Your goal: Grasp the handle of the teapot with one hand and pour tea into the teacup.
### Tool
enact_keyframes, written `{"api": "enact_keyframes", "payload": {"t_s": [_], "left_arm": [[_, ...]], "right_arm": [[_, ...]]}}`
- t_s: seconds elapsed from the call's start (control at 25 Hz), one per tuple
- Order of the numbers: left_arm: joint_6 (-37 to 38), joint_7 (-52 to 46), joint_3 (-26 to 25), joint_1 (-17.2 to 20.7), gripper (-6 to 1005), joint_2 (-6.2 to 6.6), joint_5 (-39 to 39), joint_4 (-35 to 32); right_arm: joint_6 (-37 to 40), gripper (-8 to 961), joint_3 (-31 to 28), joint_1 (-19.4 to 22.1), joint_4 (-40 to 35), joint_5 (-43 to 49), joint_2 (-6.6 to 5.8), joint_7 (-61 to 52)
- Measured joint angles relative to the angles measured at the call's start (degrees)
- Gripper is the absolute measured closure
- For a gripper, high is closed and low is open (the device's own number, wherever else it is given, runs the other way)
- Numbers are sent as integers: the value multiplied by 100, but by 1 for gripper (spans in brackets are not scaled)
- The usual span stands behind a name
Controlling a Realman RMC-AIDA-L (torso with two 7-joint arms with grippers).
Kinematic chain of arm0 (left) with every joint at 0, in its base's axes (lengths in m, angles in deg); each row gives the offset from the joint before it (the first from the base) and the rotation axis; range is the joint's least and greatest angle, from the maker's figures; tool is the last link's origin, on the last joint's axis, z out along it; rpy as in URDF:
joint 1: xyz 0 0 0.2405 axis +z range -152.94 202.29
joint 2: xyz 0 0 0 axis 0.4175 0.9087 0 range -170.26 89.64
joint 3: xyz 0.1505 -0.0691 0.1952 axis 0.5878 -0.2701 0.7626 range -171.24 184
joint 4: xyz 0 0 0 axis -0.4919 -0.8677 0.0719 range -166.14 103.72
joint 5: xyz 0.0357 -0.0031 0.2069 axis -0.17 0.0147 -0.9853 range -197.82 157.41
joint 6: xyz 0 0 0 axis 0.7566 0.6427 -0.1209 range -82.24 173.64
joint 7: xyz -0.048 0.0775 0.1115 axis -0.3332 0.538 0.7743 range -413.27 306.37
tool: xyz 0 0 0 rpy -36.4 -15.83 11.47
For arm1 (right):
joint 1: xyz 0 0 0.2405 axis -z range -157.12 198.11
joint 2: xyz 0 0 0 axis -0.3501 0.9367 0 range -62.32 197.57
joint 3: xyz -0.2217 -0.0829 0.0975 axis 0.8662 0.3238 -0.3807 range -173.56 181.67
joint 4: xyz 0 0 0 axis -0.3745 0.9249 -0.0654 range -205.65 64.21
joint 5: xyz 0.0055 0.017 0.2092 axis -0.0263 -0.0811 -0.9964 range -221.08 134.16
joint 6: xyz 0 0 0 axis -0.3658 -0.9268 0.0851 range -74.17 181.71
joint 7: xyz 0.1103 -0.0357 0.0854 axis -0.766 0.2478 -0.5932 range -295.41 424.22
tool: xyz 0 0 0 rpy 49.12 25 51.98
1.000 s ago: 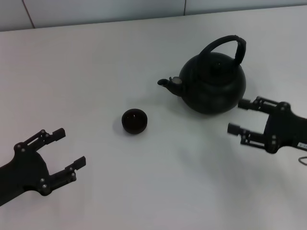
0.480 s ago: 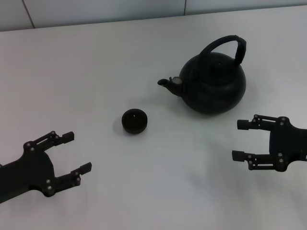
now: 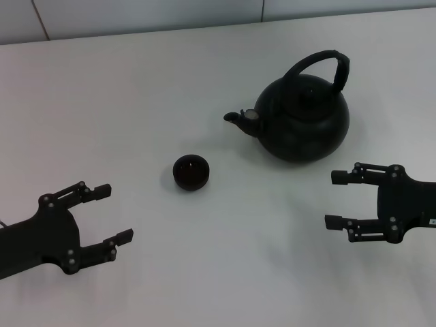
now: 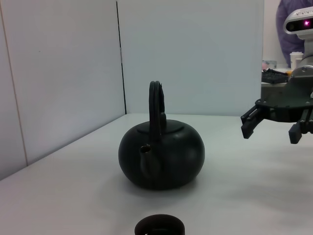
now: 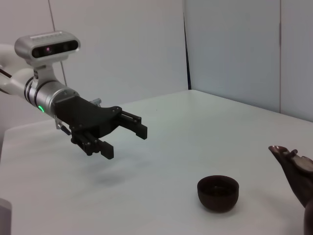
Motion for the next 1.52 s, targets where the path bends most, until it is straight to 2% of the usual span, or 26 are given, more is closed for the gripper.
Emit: {"api": "enact_keyframes", "payload": {"t_s": [1.52], "left_arm": [[136,-214,61,-24,200,-42,-30,-174]], "right_arm": [[-17,161,-1,-75,49,35,30,17]]}}
